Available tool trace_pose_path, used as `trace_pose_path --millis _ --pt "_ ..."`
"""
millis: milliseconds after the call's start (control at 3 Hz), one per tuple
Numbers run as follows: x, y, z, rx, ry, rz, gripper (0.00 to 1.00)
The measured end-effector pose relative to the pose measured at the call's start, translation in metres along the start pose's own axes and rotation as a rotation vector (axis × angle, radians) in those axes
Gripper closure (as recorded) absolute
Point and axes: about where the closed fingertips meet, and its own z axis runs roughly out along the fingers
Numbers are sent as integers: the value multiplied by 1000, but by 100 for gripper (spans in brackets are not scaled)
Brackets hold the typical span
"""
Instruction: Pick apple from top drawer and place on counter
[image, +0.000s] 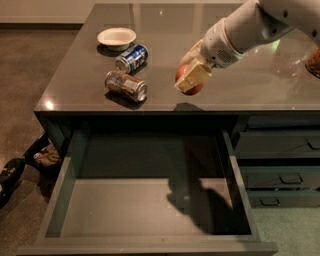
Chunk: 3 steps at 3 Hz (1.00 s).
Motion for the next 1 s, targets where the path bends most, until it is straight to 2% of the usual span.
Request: trace_pose_path --millis 333,667,1000 --pt "5 -6 23 -65 1 12 100" --pt "18 12 38 -106 -4 27 100" --pt "22 32 55 -71 -6 -1 100"
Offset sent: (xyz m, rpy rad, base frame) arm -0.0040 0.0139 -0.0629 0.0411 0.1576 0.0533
